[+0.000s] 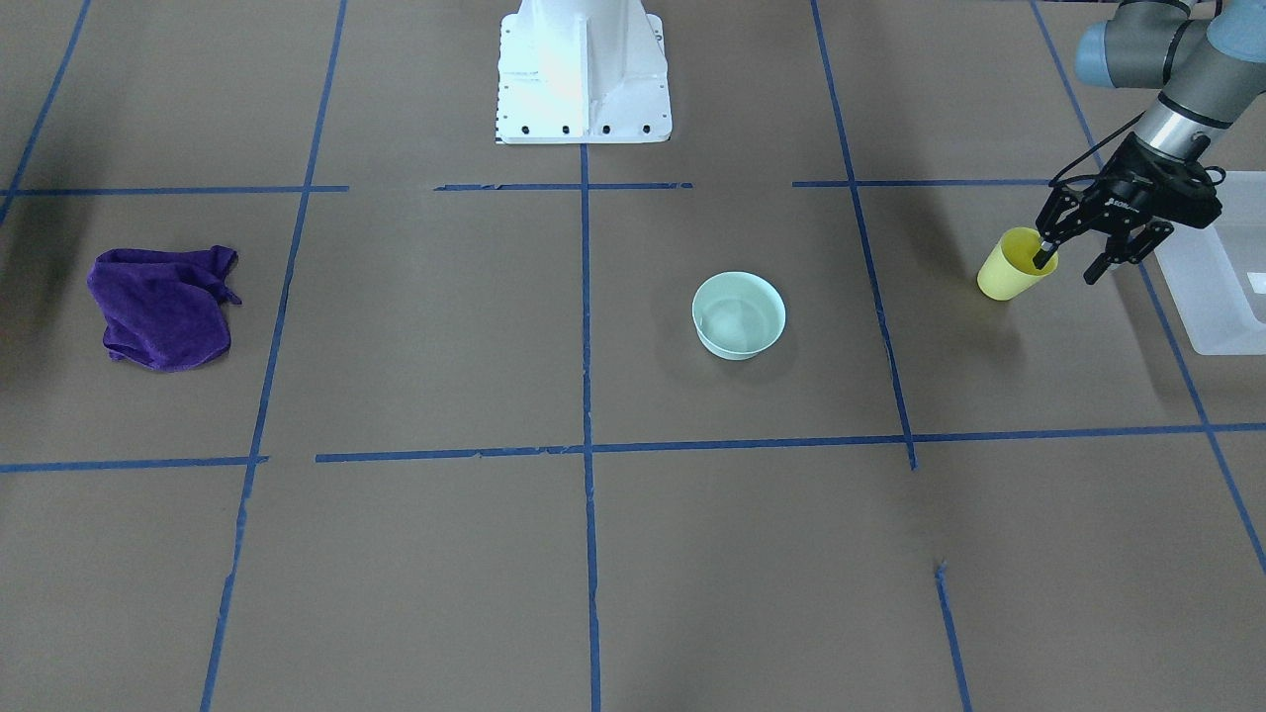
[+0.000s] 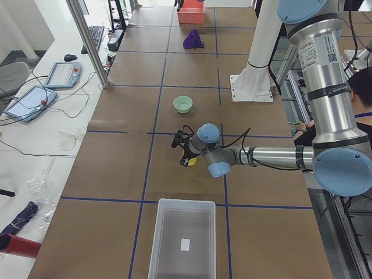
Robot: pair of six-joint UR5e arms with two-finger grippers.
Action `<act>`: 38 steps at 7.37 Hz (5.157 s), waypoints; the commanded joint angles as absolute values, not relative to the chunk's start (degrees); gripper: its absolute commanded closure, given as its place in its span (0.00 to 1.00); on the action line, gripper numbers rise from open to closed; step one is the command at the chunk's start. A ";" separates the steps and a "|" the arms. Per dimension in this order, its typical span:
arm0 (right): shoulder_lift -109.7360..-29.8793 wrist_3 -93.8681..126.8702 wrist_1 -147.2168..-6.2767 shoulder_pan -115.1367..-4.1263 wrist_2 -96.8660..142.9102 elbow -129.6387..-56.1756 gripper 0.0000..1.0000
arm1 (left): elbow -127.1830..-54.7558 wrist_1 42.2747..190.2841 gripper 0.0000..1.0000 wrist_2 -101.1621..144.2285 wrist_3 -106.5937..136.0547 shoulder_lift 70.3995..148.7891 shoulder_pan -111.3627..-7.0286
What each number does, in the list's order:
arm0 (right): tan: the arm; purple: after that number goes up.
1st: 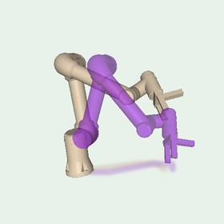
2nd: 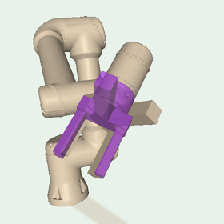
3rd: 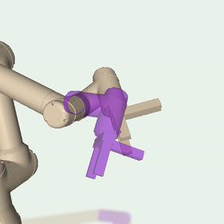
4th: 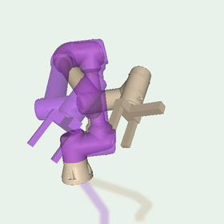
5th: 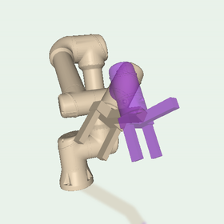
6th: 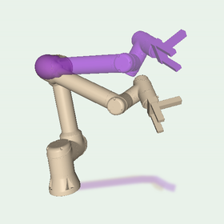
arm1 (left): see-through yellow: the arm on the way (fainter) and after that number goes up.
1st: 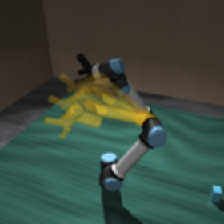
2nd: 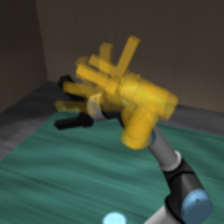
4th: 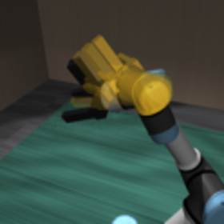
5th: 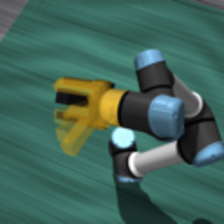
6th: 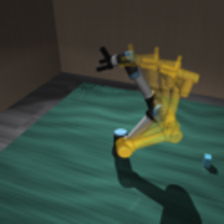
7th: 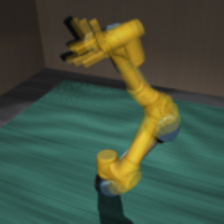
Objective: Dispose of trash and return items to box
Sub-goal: 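Reach the left gripper to the yellow cup and grasp it, then carry the yellow cup with the left gripper into the clear bin, then reach the right gripper to the purple cloth and grasp it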
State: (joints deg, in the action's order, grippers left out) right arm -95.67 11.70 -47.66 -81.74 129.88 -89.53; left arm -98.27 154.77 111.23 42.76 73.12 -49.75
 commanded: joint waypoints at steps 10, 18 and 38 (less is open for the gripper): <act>-95.89 13.09 -47.64 -81.65 129.73 -89.38 0.00 | -101.96 133.57 1.00 133.40 -8.42 71.80 -88.27; -95.89 13.45 -47.55 -81.21 129.64 -89.12 0.00 | -79.90 148.89 1.00 144.45 -13.18 71.28 -94.05; -108.80 45.71 -44.29 -43.78 104.17 -109.60 0.89 | -86.39 147.13 0.00 143.88 -2.64 81.65 -89.65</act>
State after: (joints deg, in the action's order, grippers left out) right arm -108.75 46.06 -43.99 -44.75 106.62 -110.20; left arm -86.23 147.13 143.88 -2.64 81.75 -89.66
